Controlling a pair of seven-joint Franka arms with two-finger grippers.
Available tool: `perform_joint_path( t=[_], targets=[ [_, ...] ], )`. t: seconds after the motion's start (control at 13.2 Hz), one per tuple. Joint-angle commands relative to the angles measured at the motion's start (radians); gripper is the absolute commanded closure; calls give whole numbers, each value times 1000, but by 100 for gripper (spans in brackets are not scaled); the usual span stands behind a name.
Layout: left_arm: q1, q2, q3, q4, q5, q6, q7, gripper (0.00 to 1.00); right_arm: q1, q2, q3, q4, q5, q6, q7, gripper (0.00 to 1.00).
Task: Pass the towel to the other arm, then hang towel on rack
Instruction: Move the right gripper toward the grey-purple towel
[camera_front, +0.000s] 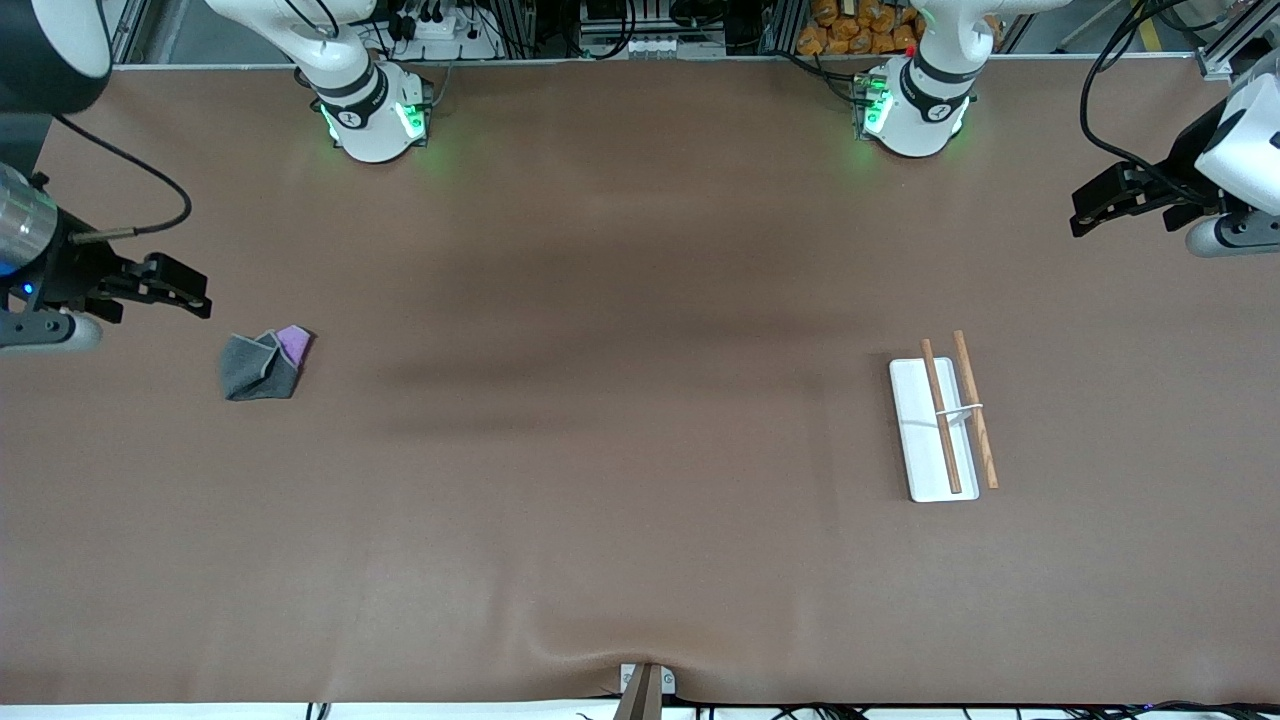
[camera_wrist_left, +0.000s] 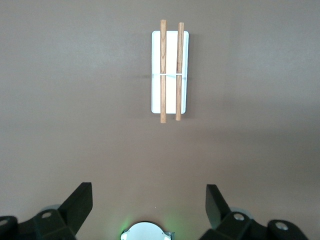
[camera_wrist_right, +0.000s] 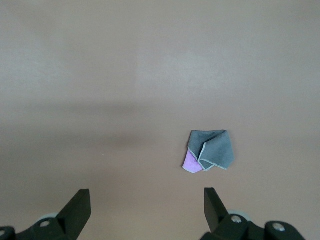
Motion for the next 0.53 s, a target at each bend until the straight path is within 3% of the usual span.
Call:
perform_joint_path(
  t=[0.0, 0.46],
  targets=[
    [6, -5, -3, 2, -7, -10, 2, 0, -50, 87, 14, 25, -5, 4, 2, 0],
    [1, 4, -5, 2, -7, -9, 1, 0, -87, 142, 12, 20, -6, 1, -4, 0]
  ],
)
